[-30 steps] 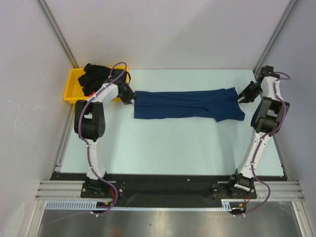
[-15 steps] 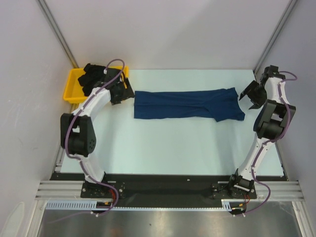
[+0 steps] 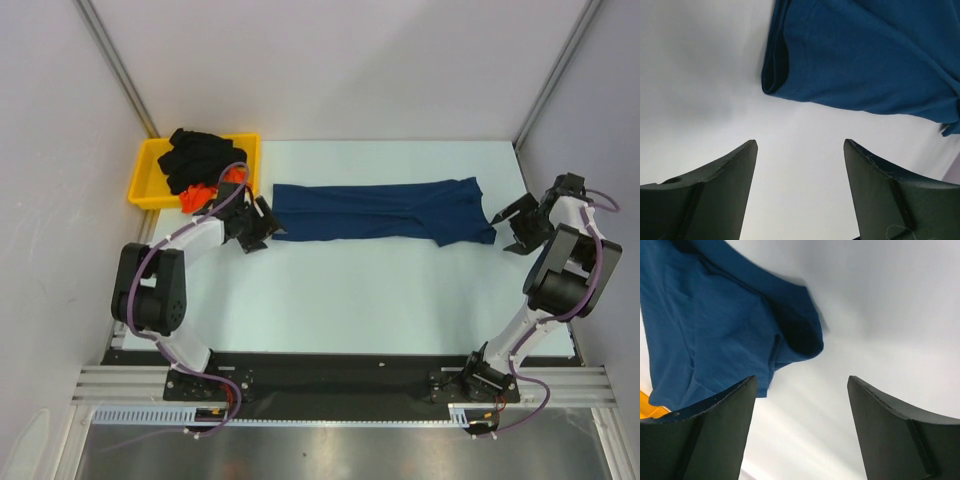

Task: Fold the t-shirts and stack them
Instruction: Fold the tshirt

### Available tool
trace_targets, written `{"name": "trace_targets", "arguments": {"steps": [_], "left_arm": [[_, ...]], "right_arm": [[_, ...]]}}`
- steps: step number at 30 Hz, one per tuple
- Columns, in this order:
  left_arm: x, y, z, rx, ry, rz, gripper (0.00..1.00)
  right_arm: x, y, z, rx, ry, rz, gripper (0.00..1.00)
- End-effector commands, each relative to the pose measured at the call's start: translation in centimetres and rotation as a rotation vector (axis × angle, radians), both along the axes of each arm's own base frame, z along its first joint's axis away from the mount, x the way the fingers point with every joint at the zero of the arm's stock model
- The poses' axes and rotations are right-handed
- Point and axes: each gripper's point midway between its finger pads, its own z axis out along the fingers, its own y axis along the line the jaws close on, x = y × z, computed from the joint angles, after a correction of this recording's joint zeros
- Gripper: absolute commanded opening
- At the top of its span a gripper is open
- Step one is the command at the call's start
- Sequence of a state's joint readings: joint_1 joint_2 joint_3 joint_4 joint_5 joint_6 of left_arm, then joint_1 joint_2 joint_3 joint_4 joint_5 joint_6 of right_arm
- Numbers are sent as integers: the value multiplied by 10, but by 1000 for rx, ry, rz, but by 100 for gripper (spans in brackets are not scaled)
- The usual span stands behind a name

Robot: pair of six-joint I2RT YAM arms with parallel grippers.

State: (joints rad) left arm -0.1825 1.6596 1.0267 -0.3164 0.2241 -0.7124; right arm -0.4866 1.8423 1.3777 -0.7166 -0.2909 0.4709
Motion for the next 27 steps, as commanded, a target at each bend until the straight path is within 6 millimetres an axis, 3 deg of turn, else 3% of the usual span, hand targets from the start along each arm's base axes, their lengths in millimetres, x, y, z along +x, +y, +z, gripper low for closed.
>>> {"name": "trace_targets", "arguments": {"steps": [1, 7, 17, 27], "left_arm": [[26, -17, 15, -142, -73, 58, 76], [33, -11, 2, -147, -34, 128, 77], [25, 11, -24, -81, 111, 271, 64], [40, 15, -44, -52, 133, 288, 58]], "right_arm": [[16, 7, 9, 51, -100, -4, 80], [17, 12, -5, 97, -89, -11, 80], [9, 14, -17, 110, -54, -23, 70], [11, 15, -22, 129, -52, -32, 63]]}}
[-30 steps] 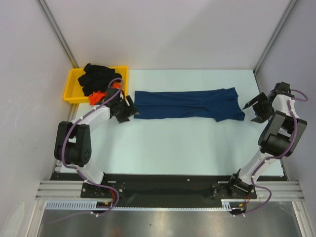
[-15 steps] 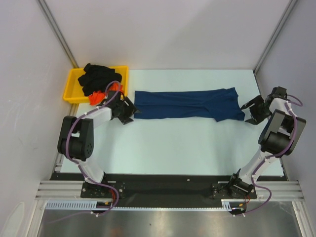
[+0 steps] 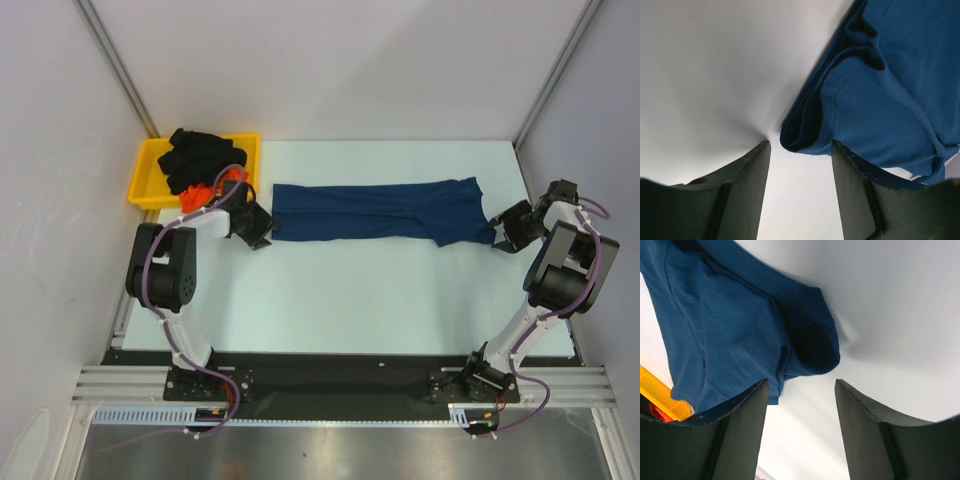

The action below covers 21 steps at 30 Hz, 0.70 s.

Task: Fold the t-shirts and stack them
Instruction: Fold the tshirt

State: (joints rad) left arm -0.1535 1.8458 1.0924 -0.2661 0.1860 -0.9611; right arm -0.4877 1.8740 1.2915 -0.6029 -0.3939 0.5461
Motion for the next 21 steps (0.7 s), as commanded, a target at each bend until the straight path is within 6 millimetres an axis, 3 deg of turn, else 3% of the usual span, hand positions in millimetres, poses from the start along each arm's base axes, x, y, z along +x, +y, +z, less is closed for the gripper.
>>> {"name": "trace_targets", "arguments": {"steps": [1, 5, 13, 21], "left_arm": [[10, 10, -5, 38, 4, 34, 58], [11, 9, -5, 39, 11, 26, 50], [11, 12, -3, 47, 6, 31, 49], [20, 10, -1, 48, -13, 12, 25]], "right_arm": [[7, -3, 0, 7, -24, -5, 61], [4, -5, -5, 2, 3, -14, 57], [-3, -6, -11, -4, 34, -15, 57], [2, -10, -14, -13, 38, -8, 53]]}}
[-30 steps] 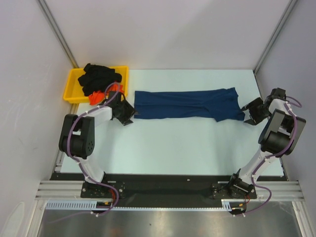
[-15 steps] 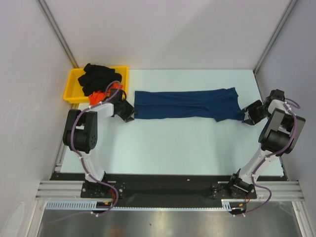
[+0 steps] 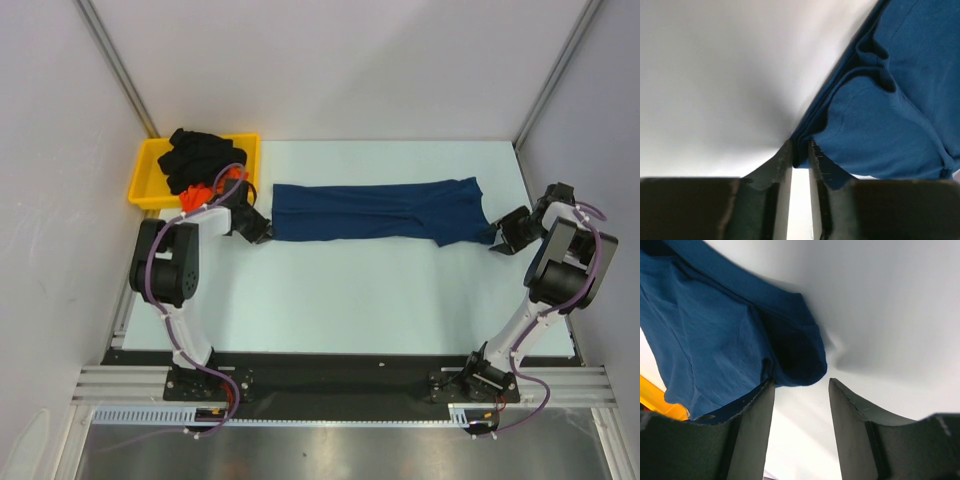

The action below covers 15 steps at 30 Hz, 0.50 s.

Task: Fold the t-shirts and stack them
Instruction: Fold the tshirt

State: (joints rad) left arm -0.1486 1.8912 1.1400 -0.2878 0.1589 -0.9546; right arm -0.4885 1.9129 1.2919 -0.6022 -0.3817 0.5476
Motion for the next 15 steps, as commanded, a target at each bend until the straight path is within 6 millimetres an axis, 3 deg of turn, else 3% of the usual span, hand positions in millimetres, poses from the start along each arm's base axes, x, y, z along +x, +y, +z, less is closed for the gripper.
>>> {"name": "trace_targets", "arguments": {"steps": [1, 6, 10, 15], "left_arm": [[11, 5, 5, 20, -24, -2, 22], [11, 5, 6, 28, -23, -21, 9], [12, 7, 6, 45, -29, -38, 0], [14, 8, 6, 69, -36, -71, 0]], "right_arm": [[4, -10, -1, -27, 6, -1, 52], [5, -16, -7, -41, 24, 0, 49], [8, -22, -4, -71, 23, 12, 61], [11, -25, -8, -75, 31, 13, 57]]}}
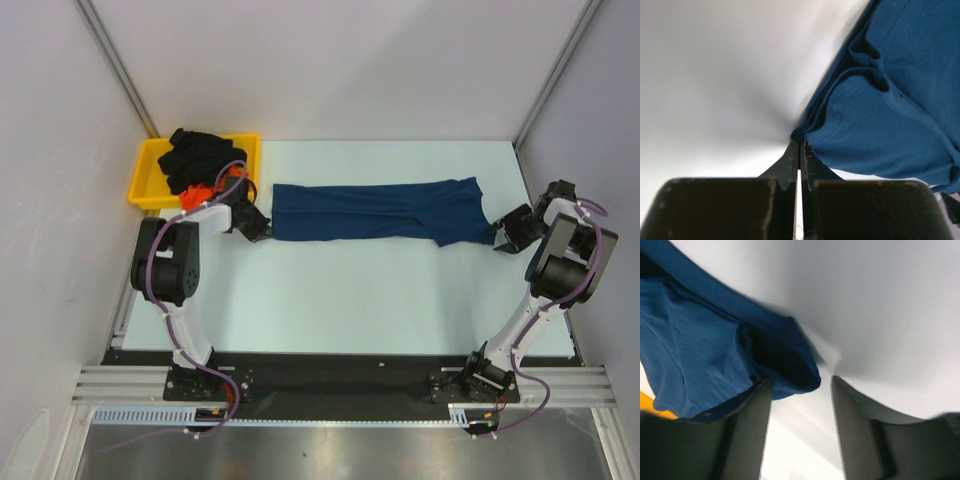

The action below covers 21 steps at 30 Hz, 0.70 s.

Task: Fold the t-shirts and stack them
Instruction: Fold the tshirt

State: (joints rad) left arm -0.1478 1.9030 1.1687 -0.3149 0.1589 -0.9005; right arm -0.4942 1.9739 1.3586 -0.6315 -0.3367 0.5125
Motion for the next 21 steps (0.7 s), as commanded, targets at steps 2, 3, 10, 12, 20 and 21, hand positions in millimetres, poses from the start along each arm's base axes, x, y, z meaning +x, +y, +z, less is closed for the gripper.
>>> {"name": "trace_targets", "arguments": {"steps": [2, 3, 10, 12, 20, 21], "left_arm": [[13, 9, 7, 56, -34, -30, 0], [12, 10, 6, 62, -37, -37, 0], [0, 16, 6, 95, -22, -75, 0], [-11, 17, 5, 103, -18, -83, 0], [-62, 27, 10, 116, -8, -97, 0], [-67, 27, 10, 112, -3, -99, 0]], "right_arm": [[8, -11, 1, -32, -6, 3, 48], [8, -12, 0, -31, 0, 4, 35], [-8, -21, 4, -106, 55, -3, 0], [-20, -19, 3, -121, 84, 2, 0], [-60, -20, 21, -233, 106, -11, 0], [-63, -21, 21, -245, 117, -2, 0]]}}
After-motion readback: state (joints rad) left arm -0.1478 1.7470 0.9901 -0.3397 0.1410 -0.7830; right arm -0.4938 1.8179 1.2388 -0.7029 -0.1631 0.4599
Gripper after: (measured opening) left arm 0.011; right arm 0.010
